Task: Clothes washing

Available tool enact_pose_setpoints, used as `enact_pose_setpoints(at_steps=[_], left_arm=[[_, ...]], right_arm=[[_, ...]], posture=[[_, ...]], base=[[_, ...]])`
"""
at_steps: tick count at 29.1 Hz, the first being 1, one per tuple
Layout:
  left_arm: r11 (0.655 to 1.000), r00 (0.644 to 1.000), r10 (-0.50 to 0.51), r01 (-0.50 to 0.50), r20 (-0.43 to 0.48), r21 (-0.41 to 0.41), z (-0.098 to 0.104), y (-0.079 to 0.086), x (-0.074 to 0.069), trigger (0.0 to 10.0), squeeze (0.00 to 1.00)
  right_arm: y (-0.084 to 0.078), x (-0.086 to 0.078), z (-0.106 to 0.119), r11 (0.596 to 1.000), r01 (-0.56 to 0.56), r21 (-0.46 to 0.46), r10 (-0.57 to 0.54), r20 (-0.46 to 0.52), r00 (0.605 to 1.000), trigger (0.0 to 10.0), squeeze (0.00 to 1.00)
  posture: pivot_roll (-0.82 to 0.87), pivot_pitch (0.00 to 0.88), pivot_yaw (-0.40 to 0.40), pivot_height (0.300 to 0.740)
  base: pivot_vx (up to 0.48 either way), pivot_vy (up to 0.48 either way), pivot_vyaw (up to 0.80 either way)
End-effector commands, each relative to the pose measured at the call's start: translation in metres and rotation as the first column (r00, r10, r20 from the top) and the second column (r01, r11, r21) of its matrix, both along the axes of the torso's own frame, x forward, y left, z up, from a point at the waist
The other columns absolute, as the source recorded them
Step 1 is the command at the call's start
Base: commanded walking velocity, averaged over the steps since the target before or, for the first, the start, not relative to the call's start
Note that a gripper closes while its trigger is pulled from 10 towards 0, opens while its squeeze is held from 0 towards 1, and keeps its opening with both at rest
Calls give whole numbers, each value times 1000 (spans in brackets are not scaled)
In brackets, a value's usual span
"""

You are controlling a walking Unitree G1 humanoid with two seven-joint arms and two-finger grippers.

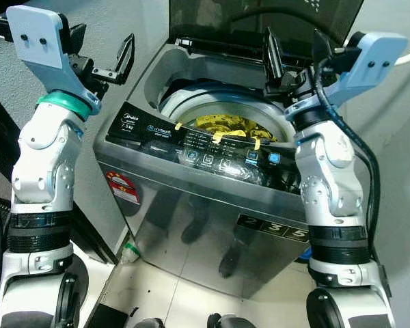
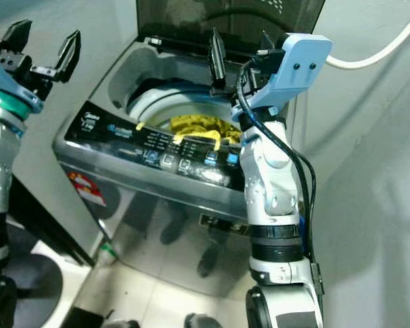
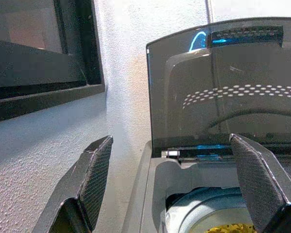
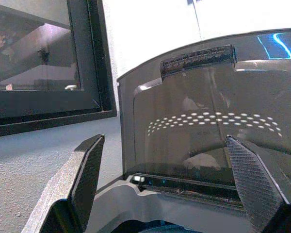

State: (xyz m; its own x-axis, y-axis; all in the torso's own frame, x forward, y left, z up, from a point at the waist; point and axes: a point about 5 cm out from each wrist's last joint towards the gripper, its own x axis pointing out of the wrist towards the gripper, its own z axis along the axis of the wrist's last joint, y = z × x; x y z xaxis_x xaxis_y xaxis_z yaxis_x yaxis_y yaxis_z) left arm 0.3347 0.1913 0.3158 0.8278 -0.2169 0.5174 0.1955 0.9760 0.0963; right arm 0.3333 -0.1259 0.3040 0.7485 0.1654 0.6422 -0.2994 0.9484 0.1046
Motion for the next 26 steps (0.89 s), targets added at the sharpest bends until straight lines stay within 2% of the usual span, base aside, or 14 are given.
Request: enact_pose_setpoints(at_steps=[1, 9, 15, 21, 26], left_arm=[[1000, 1000, 7, -7, -1, 2, 0, 0, -2, 10000, 0], [1000, 1000, 0, 0, -5, 3, -2, -4, -2, 10000, 0], [1000, 1000, 7, -6, -22, 30, -13, -4, -9, 10000, 0], [999, 997, 19, -17, -73, 31, -31, 0, -13, 10000, 0], [999, 998, 6, -3, -57, 42, -26, -4, -9, 10000, 0]], right_arm=[[1, 1, -1, 1000, -1, -15, 1, -9, 1000, 10000, 0], [1, 0, -3, 1000, 7, -27, -7, -8, 1000, 10000, 0], [-1, -6, -15, 994, 77, -75, -78, -9, 997, 10000, 0], [-11, -9, -47, 987, 141, -82, -149, -108, 983, 10000, 0], [-13, -4, -41, 985, 158, -69, -164, -94, 982, 10000, 0]], posture=[[58, 18, 23, 740], [56, 8, 34, 740], [50, 0, 37, 740], [46, 0, 43, 740], [51, 0, 53, 740]], base=[[0, 0, 0], [0, 0, 0], [0, 0, 0], [0, 0, 0], [0, 0, 0]])
